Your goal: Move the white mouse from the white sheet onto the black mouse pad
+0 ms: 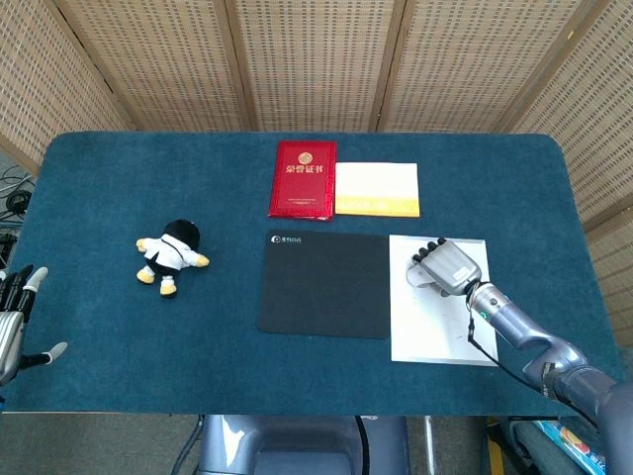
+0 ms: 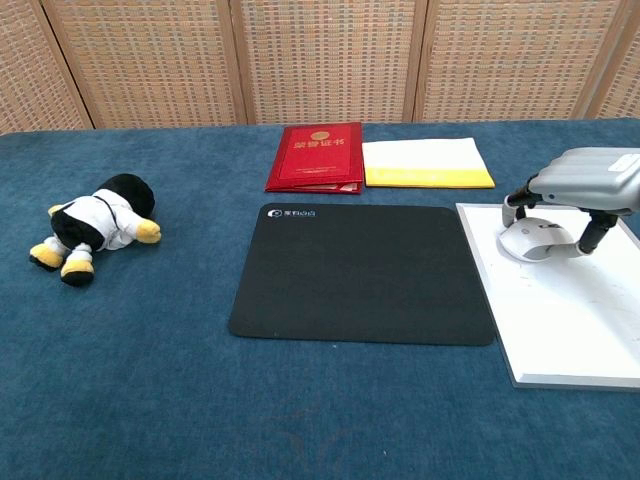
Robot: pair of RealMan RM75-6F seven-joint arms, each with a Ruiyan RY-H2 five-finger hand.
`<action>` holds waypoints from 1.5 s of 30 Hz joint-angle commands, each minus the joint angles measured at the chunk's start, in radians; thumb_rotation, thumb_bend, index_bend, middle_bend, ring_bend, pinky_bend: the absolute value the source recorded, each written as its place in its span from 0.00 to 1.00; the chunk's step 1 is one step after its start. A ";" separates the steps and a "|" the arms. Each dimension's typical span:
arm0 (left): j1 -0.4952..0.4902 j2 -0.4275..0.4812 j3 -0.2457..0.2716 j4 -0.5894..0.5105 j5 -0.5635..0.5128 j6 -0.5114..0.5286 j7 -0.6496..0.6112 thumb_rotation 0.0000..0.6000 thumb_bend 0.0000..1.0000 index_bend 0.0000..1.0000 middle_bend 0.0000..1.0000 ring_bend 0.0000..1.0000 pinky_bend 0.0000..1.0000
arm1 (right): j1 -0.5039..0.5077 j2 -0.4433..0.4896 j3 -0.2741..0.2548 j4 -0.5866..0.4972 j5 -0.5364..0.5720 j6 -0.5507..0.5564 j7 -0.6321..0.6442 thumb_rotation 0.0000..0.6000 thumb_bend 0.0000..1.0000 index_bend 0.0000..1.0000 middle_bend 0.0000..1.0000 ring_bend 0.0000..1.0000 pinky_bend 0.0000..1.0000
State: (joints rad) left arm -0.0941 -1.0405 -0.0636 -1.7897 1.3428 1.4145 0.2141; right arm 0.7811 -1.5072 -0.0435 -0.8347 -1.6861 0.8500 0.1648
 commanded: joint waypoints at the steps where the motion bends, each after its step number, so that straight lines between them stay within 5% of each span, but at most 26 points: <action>1: -0.001 0.001 0.000 0.000 -0.002 -0.002 -0.002 1.00 0.00 0.00 0.00 0.00 0.00 | -0.003 -0.004 -0.008 0.012 -0.022 0.064 0.033 1.00 0.52 0.50 0.49 0.33 0.33; 9: -0.008 0.007 -0.001 0.001 -0.009 -0.014 -0.014 1.00 0.00 0.00 0.00 0.00 0.00 | 0.058 0.068 -0.017 -0.117 -0.146 0.234 -0.025 1.00 0.59 0.50 0.49 0.33 0.33; 20: -0.026 0.002 0.011 0.011 -0.006 -0.049 -0.010 1.00 0.00 0.00 0.00 0.00 0.00 | 0.296 0.074 -0.020 -0.295 -0.317 0.125 -0.134 1.00 0.84 0.51 0.49 0.33 0.37; 31: -0.050 -0.007 -0.009 0.035 -0.094 -0.102 -0.002 1.00 0.00 0.00 0.00 0.00 0.00 | 0.485 -0.067 -0.061 -0.109 -0.393 0.057 0.000 1.00 0.88 0.51 0.48 0.34 0.39; 45: -0.053 -0.002 -0.017 0.042 -0.118 -0.101 -0.021 1.00 0.00 0.00 0.00 0.00 0.00 | 0.516 -0.210 -0.159 0.186 -0.397 0.095 0.099 1.00 0.88 0.51 0.45 0.34 0.39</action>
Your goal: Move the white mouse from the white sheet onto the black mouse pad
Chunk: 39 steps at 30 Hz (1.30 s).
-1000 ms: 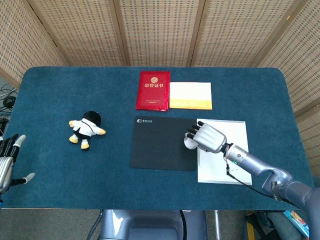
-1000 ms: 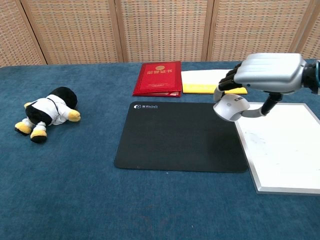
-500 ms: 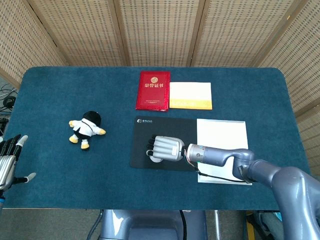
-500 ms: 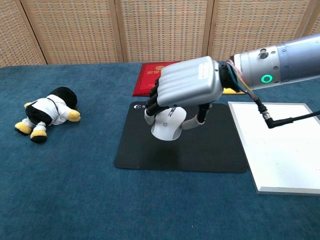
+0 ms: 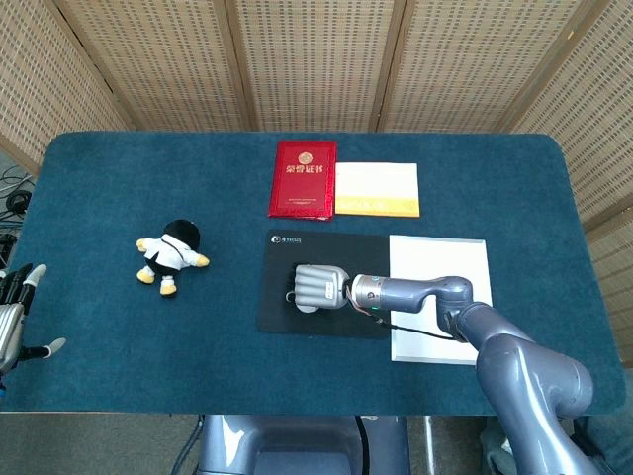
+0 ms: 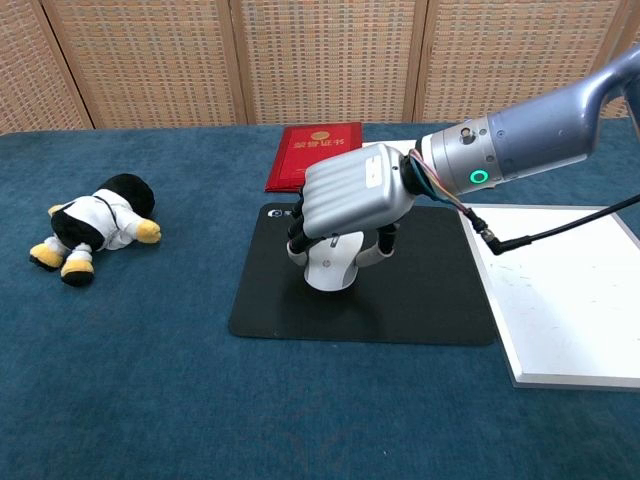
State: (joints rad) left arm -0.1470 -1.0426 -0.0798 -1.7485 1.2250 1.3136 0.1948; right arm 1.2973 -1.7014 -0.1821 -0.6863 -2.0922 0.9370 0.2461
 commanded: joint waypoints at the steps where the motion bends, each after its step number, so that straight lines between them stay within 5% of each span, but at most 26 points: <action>1: -0.001 0.000 -0.001 0.001 -0.001 0.001 -0.002 1.00 0.00 0.00 0.00 0.00 0.00 | -0.001 -0.017 -0.026 0.049 0.011 0.008 0.020 1.00 0.88 0.51 0.44 0.33 0.39; 11: -0.003 -0.002 0.000 0.001 -0.004 0.004 0.001 1.00 0.00 0.00 0.00 0.00 0.00 | -0.023 -0.031 -0.092 0.138 0.012 0.025 0.002 1.00 0.83 0.47 0.32 0.21 0.39; 13: -0.004 -0.003 0.001 0.000 -0.004 0.004 0.004 1.00 0.00 0.00 0.00 0.00 0.00 | -0.025 -0.032 -0.101 0.147 0.015 0.022 -0.003 1.00 0.75 0.42 0.28 0.19 0.39; 18: -0.004 -0.005 0.002 -0.001 -0.004 0.008 0.009 1.00 0.00 0.00 0.00 0.00 0.00 | -0.028 -0.022 -0.112 0.146 0.029 0.015 -0.012 1.00 0.27 0.23 0.10 0.14 0.39; 21: -0.005 -0.007 0.001 0.001 -0.008 0.010 0.013 1.00 0.00 0.00 0.00 0.00 0.00 | -0.031 -0.013 -0.114 0.138 0.037 0.026 -0.022 1.00 0.08 0.19 0.06 0.11 0.39; 31: 0.000 -0.009 0.006 -0.006 0.005 0.026 0.019 1.00 0.00 0.00 0.00 0.00 0.00 | -0.042 0.032 -0.115 0.077 0.056 0.062 -0.080 1.00 0.04 0.16 0.01 0.07 0.37; 39: 0.000 -0.004 0.009 -0.006 0.016 0.027 0.008 1.00 0.00 0.00 0.00 0.00 0.00 | -0.106 0.176 -0.070 -0.081 0.122 0.150 -0.186 1.00 0.04 0.16 0.01 0.06 0.36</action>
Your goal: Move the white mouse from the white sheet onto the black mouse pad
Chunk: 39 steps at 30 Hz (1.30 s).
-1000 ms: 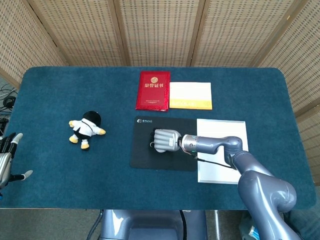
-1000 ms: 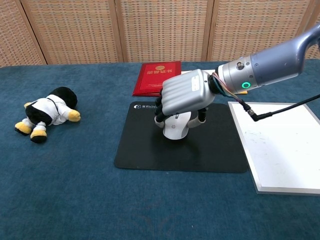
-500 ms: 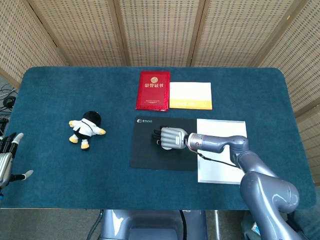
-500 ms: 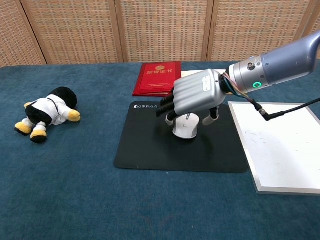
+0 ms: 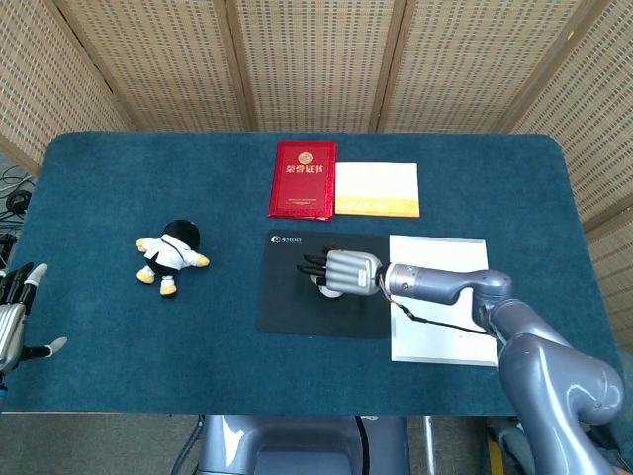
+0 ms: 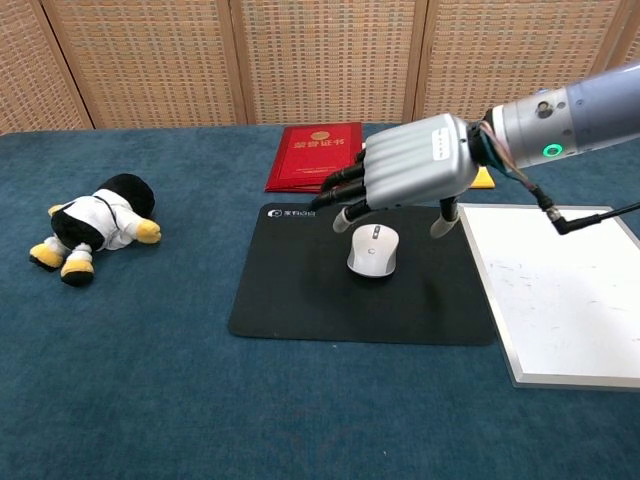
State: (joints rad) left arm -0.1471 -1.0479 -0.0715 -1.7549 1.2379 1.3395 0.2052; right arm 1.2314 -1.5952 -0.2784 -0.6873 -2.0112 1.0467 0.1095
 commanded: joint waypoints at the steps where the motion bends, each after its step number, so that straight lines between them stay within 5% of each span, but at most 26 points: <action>1: 0.001 0.001 0.002 0.001 0.008 0.002 -0.005 1.00 0.00 0.00 0.00 0.00 0.00 | -0.067 0.106 0.042 -0.117 0.070 0.062 -0.066 1.00 0.04 0.16 0.01 0.06 0.34; 10: 0.012 -0.002 0.020 0.015 0.075 0.031 -0.031 1.00 0.00 0.00 0.00 0.00 0.00 | -0.335 0.375 0.160 -0.508 0.375 0.172 -0.242 1.00 0.00 0.14 0.00 0.00 0.19; 21: 0.044 -0.008 0.064 0.044 0.264 0.128 -0.107 1.00 0.00 0.00 0.00 0.00 0.00 | -0.709 0.516 0.174 -0.842 0.618 0.403 -0.322 1.00 0.00 0.00 0.00 0.00 0.08; 29: 0.072 -0.018 0.095 0.064 0.351 0.187 -0.108 1.00 0.00 0.00 0.00 0.00 0.00 | -0.891 0.523 0.169 -0.940 0.623 0.549 -0.331 1.00 0.00 0.00 0.00 0.00 0.01; 39: 0.099 -0.012 0.103 0.076 0.406 0.251 -0.131 1.00 0.00 0.00 0.00 0.00 0.00 | -1.033 0.455 0.174 -0.871 0.557 0.641 -0.187 1.00 0.00 0.00 0.00 0.00 0.00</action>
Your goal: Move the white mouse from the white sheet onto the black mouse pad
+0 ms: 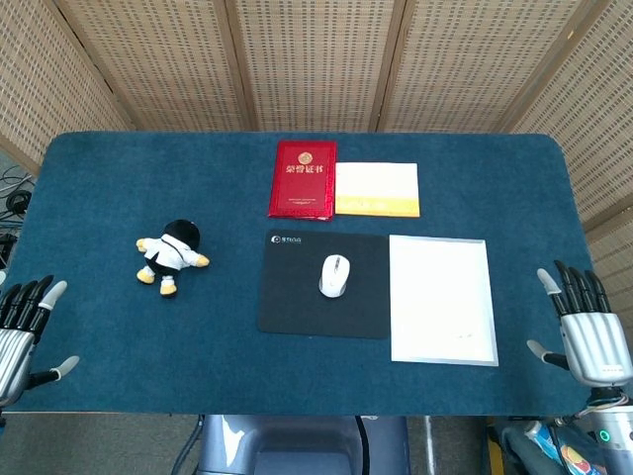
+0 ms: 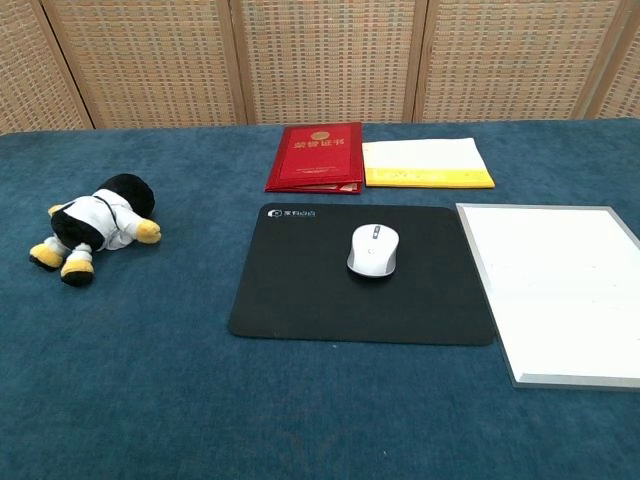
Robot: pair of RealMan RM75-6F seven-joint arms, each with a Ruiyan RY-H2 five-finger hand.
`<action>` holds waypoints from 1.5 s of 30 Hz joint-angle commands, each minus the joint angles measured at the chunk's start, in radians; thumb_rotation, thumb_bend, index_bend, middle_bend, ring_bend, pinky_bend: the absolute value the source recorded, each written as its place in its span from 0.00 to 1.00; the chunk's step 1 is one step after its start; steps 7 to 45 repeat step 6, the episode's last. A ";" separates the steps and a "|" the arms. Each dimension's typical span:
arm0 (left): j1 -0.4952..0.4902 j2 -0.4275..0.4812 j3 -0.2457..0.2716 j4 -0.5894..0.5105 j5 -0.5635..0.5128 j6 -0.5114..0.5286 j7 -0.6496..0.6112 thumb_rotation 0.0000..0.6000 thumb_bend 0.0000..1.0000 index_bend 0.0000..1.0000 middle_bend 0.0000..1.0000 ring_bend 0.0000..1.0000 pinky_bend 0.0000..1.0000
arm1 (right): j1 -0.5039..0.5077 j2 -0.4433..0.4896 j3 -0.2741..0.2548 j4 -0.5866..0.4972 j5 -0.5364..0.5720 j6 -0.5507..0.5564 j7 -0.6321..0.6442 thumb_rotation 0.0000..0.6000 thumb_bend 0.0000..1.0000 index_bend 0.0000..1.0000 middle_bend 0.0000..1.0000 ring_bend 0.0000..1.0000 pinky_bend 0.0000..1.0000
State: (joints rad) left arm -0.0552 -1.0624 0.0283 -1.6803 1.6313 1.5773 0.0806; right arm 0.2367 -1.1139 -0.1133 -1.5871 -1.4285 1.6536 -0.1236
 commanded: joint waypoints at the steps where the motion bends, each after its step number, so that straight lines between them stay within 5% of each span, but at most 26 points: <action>1: 0.009 0.003 0.005 0.002 0.018 0.017 -0.008 1.00 0.00 0.00 0.00 0.00 0.00 | -0.047 -0.033 0.012 0.037 -0.031 0.041 0.057 1.00 0.00 0.00 0.00 0.00 0.00; 45: 0.014 0.005 0.004 -0.001 0.018 0.019 -0.007 1.00 0.00 0.00 0.00 0.00 0.00 | -0.075 -0.062 0.020 0.090 -0.058 0.036 0.083 1.00 0.00 0.00 0.00 0.00 0.00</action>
